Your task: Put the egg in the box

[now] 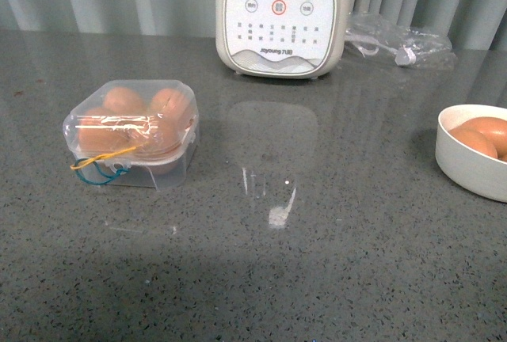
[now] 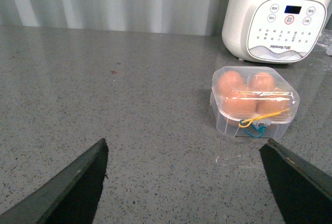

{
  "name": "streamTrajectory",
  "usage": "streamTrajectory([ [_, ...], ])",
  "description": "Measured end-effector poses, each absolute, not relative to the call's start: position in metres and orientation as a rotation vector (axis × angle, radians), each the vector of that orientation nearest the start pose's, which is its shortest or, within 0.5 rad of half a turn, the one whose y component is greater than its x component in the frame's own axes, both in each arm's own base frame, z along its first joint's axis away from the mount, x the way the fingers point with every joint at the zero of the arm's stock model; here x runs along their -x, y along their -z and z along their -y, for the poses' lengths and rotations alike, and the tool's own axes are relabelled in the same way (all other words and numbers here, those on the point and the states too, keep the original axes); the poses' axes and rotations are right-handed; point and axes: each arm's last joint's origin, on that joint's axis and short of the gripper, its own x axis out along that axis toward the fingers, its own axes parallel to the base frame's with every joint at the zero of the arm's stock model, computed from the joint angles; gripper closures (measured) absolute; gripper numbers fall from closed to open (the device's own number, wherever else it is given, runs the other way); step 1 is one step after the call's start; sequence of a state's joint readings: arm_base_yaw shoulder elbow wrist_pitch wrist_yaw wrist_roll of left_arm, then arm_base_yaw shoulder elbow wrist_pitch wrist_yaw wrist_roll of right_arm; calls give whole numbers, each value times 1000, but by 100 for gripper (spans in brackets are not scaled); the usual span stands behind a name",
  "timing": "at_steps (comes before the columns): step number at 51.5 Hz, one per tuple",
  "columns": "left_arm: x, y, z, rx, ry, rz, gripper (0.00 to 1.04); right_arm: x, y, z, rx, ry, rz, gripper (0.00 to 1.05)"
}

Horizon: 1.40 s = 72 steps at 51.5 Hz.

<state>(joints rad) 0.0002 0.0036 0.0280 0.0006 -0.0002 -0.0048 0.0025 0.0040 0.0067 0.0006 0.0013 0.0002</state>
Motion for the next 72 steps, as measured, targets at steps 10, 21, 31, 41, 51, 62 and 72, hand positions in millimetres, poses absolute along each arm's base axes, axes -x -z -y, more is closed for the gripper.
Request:
streamTrajectory([
  [10, -96, -173, 0, 4, 0, 25, 7, -98, -166, 0, 0, -1, 3, 7],
  [21, -96, -173, 0, 4, 0, 25, 7, -98, -166, 0, 0, -1, 3, 7],
  [31, -96, -173, 0, 4, 0, 25, 7, -98, -166, 0, 0, -1, 3, 7],
  [41, -96, -173, 0, 4, 0, 25, 7, -98, -166, 0, 0, -1, 3, 7],
  [51, -96, -173, 0, 4, 0, 25, 7, -98, -166, 0, 0, -1, 3, 7],
  [62, -96, -173, 0, 4, 0, 25, 7, -98, -166, 0, 0, -1, 3, 7],
  [72, -96, -173, 0, 4, 0, 25, 7, -98, -166, 0, 0, -1, 3, 7],
])
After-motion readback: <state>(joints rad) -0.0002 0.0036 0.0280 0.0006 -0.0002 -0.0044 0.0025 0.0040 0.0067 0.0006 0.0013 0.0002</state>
